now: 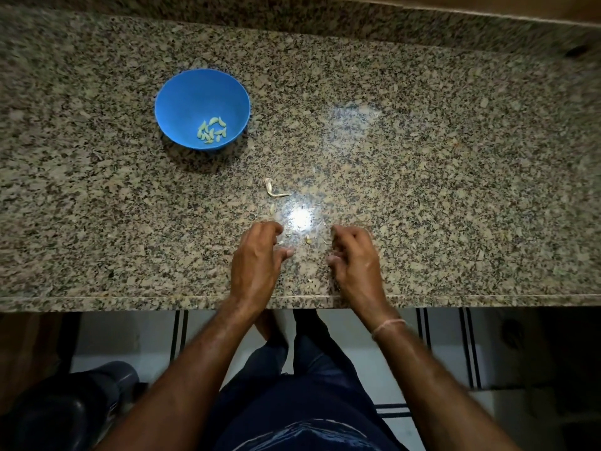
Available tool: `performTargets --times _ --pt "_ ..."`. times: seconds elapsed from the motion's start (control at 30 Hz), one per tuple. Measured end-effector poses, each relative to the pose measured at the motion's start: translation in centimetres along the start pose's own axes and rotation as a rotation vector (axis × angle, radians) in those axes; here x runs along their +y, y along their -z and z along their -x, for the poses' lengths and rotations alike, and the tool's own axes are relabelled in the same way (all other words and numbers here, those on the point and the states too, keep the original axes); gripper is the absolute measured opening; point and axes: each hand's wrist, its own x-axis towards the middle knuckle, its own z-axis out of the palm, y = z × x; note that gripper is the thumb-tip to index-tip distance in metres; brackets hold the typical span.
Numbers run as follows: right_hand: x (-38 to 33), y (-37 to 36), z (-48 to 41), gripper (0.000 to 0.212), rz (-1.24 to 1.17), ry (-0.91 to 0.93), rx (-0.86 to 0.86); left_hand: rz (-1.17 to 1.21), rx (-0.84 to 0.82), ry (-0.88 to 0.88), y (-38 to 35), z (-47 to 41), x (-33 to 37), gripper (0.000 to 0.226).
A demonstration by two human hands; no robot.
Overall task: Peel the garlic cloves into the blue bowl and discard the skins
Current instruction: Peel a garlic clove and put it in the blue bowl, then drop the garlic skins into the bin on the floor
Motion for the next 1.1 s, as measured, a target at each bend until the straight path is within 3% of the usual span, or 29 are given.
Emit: performTargets --times 0.1,0.23,0.33,0.47,0.53,0.7,0.8,0.97,1.1 --pt "-1.8 -1.6 -0.1 0.041 -0.09 0.043 -0.04 0.052 -0.025 0.033 -0.1 -0.7 1.2 0.027" --pt "-3.3 -2.5 -2.1 0.037 -0.15 0.043 -0.043 0.245 0.067 0.179 1.3 0.1 1.3 0.022" --pt "-2.0 -2.2 -2.1 0.045 0.01 0.057 0.05 0.318 0.108 0.283 2.0 1.2 0.1 0.021" --pt "-2.7 -3.8 -1.2 0.072 0.208 0.132 -0.046 0.376 0.089 0.399 1.8 1.5 -0.3 0.017" --pt "-3.6 -5.1 -1.3 0.06 0.247 0.234 -0.053 0.378 0.099 0.44 1.7 1.6 0.0 0.015" --pt "-3.3 -5.5 -1.4 0.005 0.339 0.381 0.038 0.533 0.107 0.56 1.4 1.5 -0.3 0.012" --pt "-3.2 -4.7 -2.1 0.008 0.379 0.335 0.018 0.776 0.079 0.67 1.4 1.0 -0.2 0.015" --pt "-6.5 -2.3 -2.3 0.009 -0.154 -0.031 -0.126 1.366 -0.017 0.8 1.4 -0.4 1.8 0.035" --pt "-8.3 -1.1 -0.9 0.024 -0.155 -0.012 -0.204 1.746 0.03 0.971 1.3 -1.1 3.8 0.039"
